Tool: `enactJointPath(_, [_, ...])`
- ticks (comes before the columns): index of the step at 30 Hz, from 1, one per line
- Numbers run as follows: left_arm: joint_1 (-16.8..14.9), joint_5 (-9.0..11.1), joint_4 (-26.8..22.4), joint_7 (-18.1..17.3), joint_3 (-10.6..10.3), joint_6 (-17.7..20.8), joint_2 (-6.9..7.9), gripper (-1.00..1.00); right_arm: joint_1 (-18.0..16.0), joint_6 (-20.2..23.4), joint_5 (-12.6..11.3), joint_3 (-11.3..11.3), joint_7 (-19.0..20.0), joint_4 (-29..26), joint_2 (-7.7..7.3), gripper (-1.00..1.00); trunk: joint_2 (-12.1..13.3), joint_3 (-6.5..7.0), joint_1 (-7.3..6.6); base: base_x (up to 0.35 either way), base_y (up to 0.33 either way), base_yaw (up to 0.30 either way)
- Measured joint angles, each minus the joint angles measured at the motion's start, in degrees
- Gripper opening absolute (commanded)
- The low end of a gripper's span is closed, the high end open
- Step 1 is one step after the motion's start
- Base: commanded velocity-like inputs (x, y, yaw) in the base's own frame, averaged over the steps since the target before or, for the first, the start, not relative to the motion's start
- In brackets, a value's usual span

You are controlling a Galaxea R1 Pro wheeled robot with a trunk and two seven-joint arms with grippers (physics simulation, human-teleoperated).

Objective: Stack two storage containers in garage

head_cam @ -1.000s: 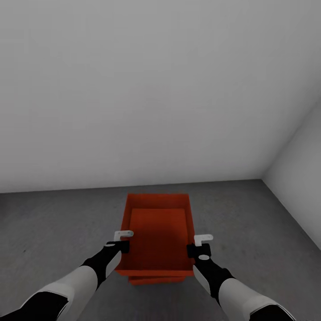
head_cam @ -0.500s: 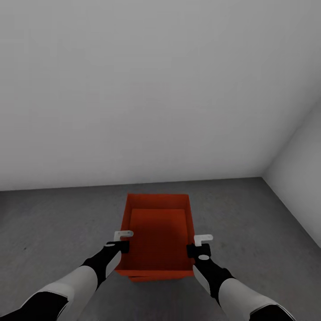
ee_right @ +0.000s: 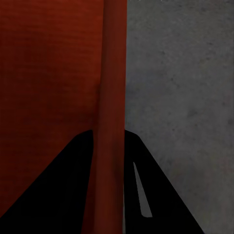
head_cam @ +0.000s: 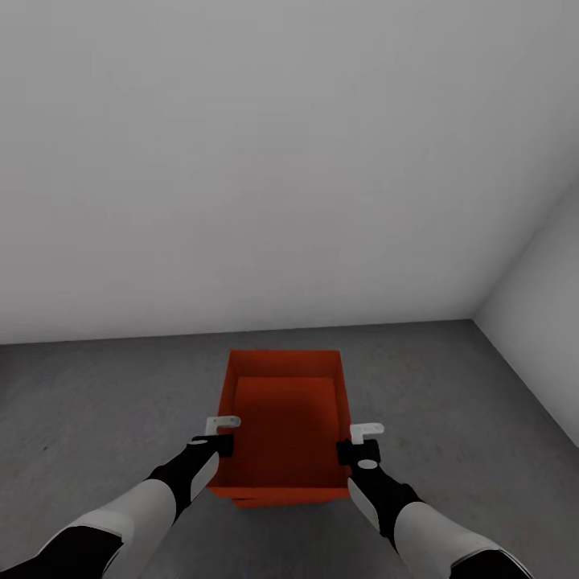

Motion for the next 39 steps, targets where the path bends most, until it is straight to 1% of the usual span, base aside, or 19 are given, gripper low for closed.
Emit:
enactJointPath(12, [0.00,-0.02,-0.07,0.00,0.01,0.33,0.04,-1.00,0.00,0.21,-0.05,-0.05,0.02,0.01,0.05,-1.00,0.00,-0.04,0.00,0.000,0.000,0.000])
enactJointPath(25, [0.00,0.01,0.02,0.00,0.02,0.27,0.02,-1.00,0.00,0.23,-0.06,-0.01,0.04,0.02,0.02,-1.00,0.00,-1.05,0.00,0.000,0.000,0.000])
enactJointPath(32, [0.00,0.00,0.02,0.00,0.02,0.23,0.02,-1.00,0.00,0.18,-0.02,-0.04,0.05,0.04,0.02,-1.00,0.00,-1.19,0.00,0.000,0.000,0.006])
enactJointPath(39, [0.01,-0.06,0.00,0.01,0.08,0.16,0.00,-1.00,-0.01,0.15,0.00,-0.02,0.04,0.02,0.01,-1.00,0.00,-1.20,0.00,0.000,0.000,0.205])
